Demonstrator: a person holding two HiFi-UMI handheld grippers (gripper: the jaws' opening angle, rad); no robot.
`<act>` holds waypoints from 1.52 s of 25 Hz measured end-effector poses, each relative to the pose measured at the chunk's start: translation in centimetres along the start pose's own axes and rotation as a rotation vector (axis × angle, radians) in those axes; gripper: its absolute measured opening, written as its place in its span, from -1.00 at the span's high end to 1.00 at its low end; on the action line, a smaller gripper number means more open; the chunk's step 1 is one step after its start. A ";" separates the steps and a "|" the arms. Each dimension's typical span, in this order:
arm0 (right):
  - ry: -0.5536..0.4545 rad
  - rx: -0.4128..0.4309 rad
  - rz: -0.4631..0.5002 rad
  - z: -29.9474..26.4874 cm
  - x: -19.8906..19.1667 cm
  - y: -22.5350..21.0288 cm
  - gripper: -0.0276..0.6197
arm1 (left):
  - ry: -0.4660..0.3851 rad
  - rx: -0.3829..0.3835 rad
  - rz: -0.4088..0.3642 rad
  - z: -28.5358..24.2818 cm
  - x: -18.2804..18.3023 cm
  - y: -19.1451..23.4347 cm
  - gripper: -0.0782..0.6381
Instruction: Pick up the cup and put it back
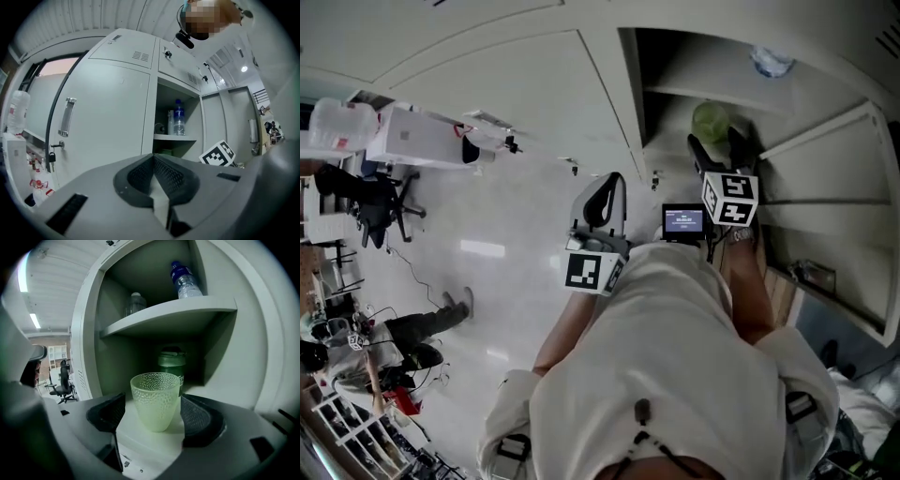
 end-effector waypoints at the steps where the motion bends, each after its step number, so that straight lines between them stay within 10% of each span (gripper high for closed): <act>1: 0.003 0.002 0.001 -0.3 0.0 -0.1 -0.13 | 0.001 0.016 0.000 0.1 0.0 0.1 0.76; 18: -0.001 0.005 -0.003 -0.1 0.0 -0.7 -0.12 | 0.023 0.027 0.023 0.1 -1.3 -0.1 0.76; 38: -0.051 -0.190 -0.024 11.3 1.4 12.2 -0.12 | 0.092 -0.387 0.003 4.3 -1.2 5.2 0.76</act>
Point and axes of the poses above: the fingertips, and each gripper's own axes: z backward along the fingers, y to its left, x out of its top, the point moved 8 cm from there along z, backward along the fingers, and after that the axes turned 1 degree about -y, right-handed, at the moved point
